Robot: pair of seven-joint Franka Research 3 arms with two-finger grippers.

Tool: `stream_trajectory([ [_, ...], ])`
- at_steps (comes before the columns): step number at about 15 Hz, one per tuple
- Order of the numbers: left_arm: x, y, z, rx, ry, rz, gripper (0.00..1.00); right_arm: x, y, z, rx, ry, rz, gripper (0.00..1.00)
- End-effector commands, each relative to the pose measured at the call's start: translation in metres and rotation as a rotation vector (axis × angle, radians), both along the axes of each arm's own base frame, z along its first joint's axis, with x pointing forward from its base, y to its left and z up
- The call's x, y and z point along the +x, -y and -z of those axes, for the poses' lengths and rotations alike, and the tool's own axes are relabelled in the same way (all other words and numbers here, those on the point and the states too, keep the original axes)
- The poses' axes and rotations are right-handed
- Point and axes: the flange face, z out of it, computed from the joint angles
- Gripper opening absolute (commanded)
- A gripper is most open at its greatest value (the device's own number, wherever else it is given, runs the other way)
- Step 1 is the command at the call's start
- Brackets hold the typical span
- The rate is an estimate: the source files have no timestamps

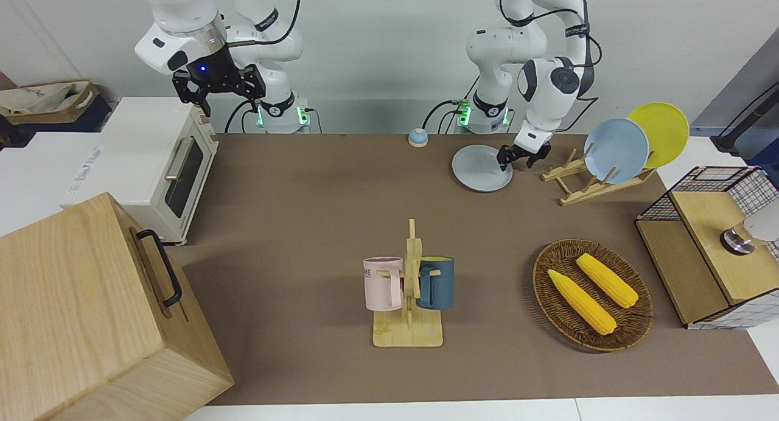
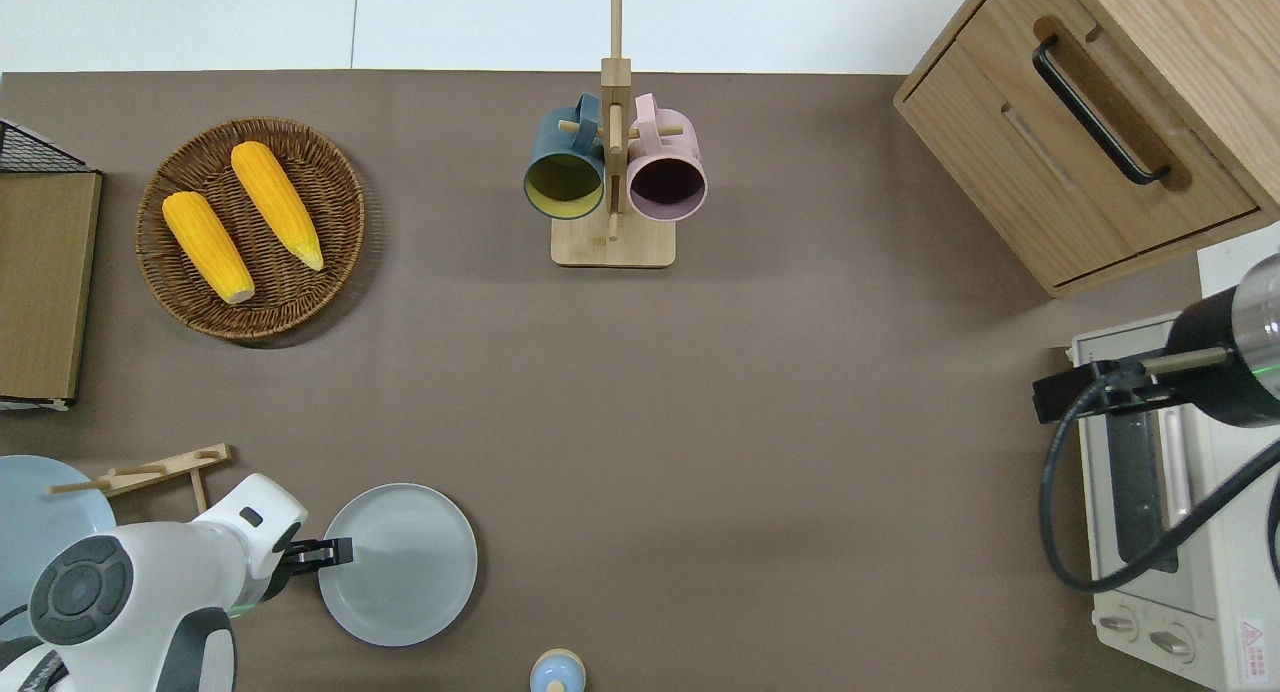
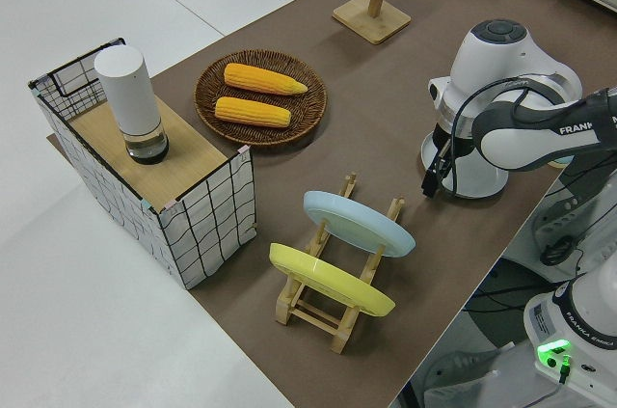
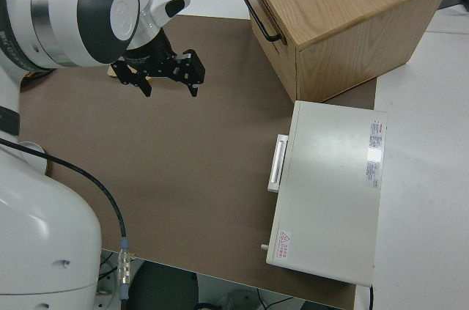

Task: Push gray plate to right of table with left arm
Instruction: 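Lower the left gripper against the gray plate's edge nearest it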

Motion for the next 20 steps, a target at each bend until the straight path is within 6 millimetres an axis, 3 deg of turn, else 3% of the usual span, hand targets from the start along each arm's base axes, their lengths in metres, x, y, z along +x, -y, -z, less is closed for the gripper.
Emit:
stream_trajectory([
  [1, -0.005, 0.004, 0.011, -0.012, -0.007, -0.015, 0.18, -0.003, 0.001, -0.004, 0.002, -0.004, 0.014, 0.983],
  [4, -0.004, 0.004, 0.015, -0.012, -0.018, -0.013, 0.00, -0.003, 0.001, -0.004, 0.002, -0.004, 0.014, 0.983],
  [20, -0.001, 0.009, 0.022, -0.005, -0.036, -0.031, 0.00, -0.003, 0.001, -0.004, 0.002, -0.004, 0.014, 0.983],
])
